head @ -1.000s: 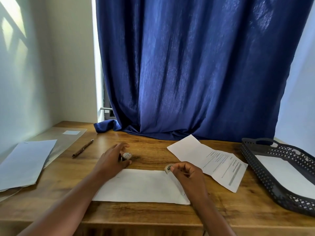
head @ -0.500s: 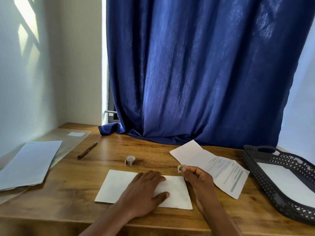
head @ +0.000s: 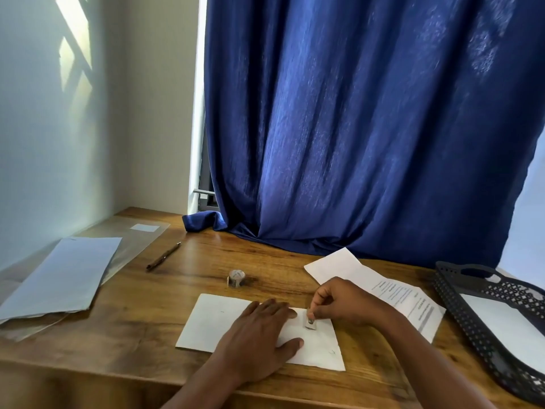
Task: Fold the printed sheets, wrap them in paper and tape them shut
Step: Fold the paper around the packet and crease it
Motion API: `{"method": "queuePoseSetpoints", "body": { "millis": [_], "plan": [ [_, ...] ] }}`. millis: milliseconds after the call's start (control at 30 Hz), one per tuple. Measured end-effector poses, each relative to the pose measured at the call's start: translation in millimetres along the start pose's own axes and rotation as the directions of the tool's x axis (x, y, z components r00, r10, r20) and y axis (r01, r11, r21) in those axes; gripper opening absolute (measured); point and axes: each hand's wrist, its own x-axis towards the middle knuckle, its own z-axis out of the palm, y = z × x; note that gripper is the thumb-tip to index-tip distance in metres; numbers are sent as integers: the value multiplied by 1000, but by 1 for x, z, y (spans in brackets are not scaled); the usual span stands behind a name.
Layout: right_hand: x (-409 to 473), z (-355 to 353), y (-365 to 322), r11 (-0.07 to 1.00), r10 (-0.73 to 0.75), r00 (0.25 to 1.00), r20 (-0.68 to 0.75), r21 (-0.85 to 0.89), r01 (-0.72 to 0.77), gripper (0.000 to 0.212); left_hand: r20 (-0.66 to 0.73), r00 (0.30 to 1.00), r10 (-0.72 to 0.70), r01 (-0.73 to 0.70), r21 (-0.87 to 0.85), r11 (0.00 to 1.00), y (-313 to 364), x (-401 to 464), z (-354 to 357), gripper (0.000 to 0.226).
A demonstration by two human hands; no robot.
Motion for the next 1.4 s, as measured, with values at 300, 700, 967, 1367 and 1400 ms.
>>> {"method": "queuePoseSetpoints", "body": {
  "millis": [300,700,967,1367,1400],
  "plan": [
    [11,1,-1,997,10,1000,13,-82,-9,11,-16,997,74,-74,11,997,0,-1,1,55],
    [13,12,6,999,14,1000,-19,-50,-15,12,77,994,79,-87,112,990,-3,4,5,50],
    [14,33,34,982,69,974,-217,187,-28,30,70,996,63,-69,85,994,-2,3,5,50],
    [19,50,45,958,73,928,-365,285,37,19,-16,999,49,-49,-8,999,0,-3,3,43],
    [19,50,45,959,72,924,-375,280,38,17,-19,999,48,-49,-14,999,0,-3,3,43]
  ]
}}
